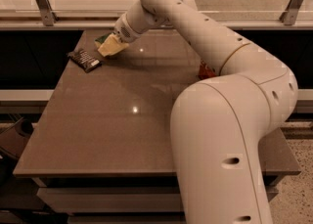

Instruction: Move sponge near rxbar chocolate

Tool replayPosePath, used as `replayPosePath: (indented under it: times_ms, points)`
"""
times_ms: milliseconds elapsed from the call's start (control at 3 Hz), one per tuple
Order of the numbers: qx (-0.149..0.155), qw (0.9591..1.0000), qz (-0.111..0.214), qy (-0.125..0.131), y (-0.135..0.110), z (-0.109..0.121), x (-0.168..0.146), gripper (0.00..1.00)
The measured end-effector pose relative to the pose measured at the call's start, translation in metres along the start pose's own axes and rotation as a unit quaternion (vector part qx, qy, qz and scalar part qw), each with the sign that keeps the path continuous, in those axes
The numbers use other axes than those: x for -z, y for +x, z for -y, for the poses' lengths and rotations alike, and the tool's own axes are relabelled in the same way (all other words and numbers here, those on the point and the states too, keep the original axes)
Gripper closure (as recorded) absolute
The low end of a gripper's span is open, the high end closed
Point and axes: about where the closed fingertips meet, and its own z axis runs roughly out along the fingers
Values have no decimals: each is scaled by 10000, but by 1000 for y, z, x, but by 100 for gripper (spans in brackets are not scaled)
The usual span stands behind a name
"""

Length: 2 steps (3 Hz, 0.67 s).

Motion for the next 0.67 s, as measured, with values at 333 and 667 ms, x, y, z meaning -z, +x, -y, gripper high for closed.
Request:
replayPosePath:
  times_ms: [333,667]
  points:
    - [-1,10000,-11,-25,1,-1,-4,13]
    - [-1,10000,-22,-49,1,-3,-7,0]
